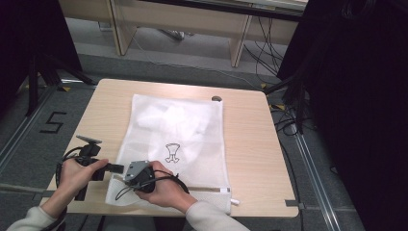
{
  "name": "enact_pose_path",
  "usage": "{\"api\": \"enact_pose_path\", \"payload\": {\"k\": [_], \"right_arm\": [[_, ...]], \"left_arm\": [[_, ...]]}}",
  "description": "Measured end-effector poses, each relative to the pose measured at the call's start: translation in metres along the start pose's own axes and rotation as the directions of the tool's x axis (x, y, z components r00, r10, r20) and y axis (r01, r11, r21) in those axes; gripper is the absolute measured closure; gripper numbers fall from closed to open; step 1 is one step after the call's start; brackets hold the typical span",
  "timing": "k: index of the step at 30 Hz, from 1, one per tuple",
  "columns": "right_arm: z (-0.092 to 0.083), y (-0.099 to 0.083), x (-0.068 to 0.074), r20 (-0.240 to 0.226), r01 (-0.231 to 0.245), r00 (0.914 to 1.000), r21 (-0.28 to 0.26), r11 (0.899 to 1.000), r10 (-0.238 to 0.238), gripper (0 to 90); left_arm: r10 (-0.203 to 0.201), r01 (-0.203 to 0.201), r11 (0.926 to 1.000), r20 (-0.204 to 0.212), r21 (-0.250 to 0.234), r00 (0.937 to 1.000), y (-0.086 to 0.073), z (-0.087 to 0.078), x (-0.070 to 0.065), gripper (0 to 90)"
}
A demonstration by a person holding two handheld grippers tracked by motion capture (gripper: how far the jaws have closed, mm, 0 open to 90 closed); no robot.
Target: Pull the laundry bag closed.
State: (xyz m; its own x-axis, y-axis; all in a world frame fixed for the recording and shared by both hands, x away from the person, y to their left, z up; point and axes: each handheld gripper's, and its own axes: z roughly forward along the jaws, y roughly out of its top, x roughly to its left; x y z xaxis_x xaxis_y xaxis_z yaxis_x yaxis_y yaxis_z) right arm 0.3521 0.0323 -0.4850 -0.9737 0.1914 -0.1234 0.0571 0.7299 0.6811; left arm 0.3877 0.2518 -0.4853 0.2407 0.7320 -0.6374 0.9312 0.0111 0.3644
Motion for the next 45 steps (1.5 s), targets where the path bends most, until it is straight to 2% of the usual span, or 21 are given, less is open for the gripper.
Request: {"api": "enact_pose_path", "payload": {"k": [1,2,4,5,6,7,9,10,13,19,21,22,24,27,28,31,33,34,41,42,45], "right_arm": [[0.000,-0.001,0.000,0.005,0.002,1.0000,0.007,1.000,-0.002,82.7],[0.000,-0.002,0.000,0.004,-0.009,1.0000,0.012,1.000,0.008,82.7],[0.000,-0.004,0.001,-0.001,-0.022,0.9998,0.014,1.000,0.022,82.6],[0.000,-0.004,-0.001,-0.005,-0.005,1.0000,0.011,1.000,0.005,82.6],[-0.001,-0.005,0.000,-0.002,-0.008,1.0000,0.013,1.000,0.008,82.6],[-0.001,-0.005,-0.001,-0.002,-0.004,1.0000,0.016,1.000,0.004,82.7],[-0.002,-0.005,-0.001,-0.002,-0.005,1.0000,0.014,1.000,0.005,82.6],[-0.002,-0.006,-0.001,-0.002,-0.007,1.0000,0.015,1.000,0.007,82.6],[-0.003,-0.008,-0.002,-0.005,-0.012,0.9999,0.024,1.000,0.013,82.7],[-0.005,-0.011,-0.003,-0.007,-0.019,0.9998,0.026,0.999,0.019,82.6],[-0.006,-0.011,-0.002,-0.008,-0.031,0.9995,0.027,0.999,0.031,82.6],[-0.007,-0.011,-0.002,-0.010,-0.032,0.9994,0.041,0.999,0.033,82.6],[-0.007,-0.013,-0.004,-0.011,-0.013,0.9999,0.045,0.999,0.014,82.6],[-0.008,-0.016,-0.004,-0.014,-0.021,0.9997,0.045,0.999,0.022,82.7],[-0.008,-0.016,-0.004,-0.015,-0.024,0.9996,0.042,0.999,0.025,82.7],[-0.010,-0.016,-0.004,-0.019,-0.029,0.9994,0.043,0.999,0.030,82.7],[-0.011,-0.016,-0.003,-0.026,-0.046,0.9985,0.077,0.996,0.048,82.7],[-0.011,-0.017,-0.005,-0.018,-0.025,0.9995,0.059,0.998,0.026,82.7],[-0.014,-0.022,-0.007,-0.019,-0.030,0.9993,0.069,0.997,0.031,82.7],[-0.015,-0.023,-0.007,-0.016,-0.031,0.9994,0.069,0.997,0.033,82.7],[-0.016,-0.023,-0.007,-0.019,-0.022,0.9995,0.077,0.997,0.024,82.6]], "left_arm": [[-0.050,0.050,0.9988,-0.001,-0.001,0.9988,-0.001,0.000,-0.003,86.2],[-0.049,0.049,0.9988,0.000,0.000,0.9988,-0.001,0.000,-0.002,86.2],[0.005,-0.005,1.0000,0.000,0.007,1.0000,0.000,0.000,0.002,86.1],[-0.045,0.045,0.9990,-0.002,0.007,0.9990,-0.001,0.001,-0.002,86.2],[0.004,-0.004,1.0000,0.002,0.005,1.0000,0.000,0.000,0.001,86.1],[0.013,-0.013,0.9999,0.000,0.004,0.9999,0.000,0.000,0.001,86.1],[-0.011,0.011,0.9999,-0.001,0.003,0.9999,0.000,0.000,0.000,86.2],[-0.054,0.054,0.9986,-0.002,0.002,0.9986,-0.001,0.000,-0.002,86.2],[-0.004,0.004,1.0000,0.004,0.004,1.0000,0.000,0.000,0.002,86.1],[-0.051,0.051,0.9987,0.000,0.000,0.9987,-0.001,0.000,-0.002,86.1],[0.001,-0.001,1.0000,0.003,0.002,1.0000,0.000,0.000,0.002,86.0],[-0.048,0.048,0.9989,0.001,0.000,0.9989,0.000,0.000,-0.001,86.1],[-0.054,0.054,0.9986,-0.001,-0.001,0.9986,0.000,0.000,0.000,86.1],[0.008,-0.008,1.0000,-0.001,-0.001,1.0000,0.001,0.000,0.003,86.0],[-0.050,0.050,0.9987,-0.005,-0.002,0.9987,0.000,0.000,-0.002,86.0],[-0.045,0.045,0.9990,-0.006,-0.002,0.9990,-0.001,0.000,-0.002,86.0],[0.007,-0.007,1.0000,-0.002,-0.004,1.0000,0.001,-0.001,0.003,86.0],[-0.042,0.042,0.9991,-0.004,-0.007,0.9991,0.000,0.000,0.000,86.0],[-0.048,0.048,0.9988,-0.006,-0.009,0.9988,0.000,0.000,0.000,86.0],[0.008,-0.008,0.9999,-0.004,-0.008,1.0000,0.001,0.000,0.003,85.9],[-0.047,0.046,0.9989,-0.008,-0.010,0.9989,0.000,0.000,0.000,85.9]]}}
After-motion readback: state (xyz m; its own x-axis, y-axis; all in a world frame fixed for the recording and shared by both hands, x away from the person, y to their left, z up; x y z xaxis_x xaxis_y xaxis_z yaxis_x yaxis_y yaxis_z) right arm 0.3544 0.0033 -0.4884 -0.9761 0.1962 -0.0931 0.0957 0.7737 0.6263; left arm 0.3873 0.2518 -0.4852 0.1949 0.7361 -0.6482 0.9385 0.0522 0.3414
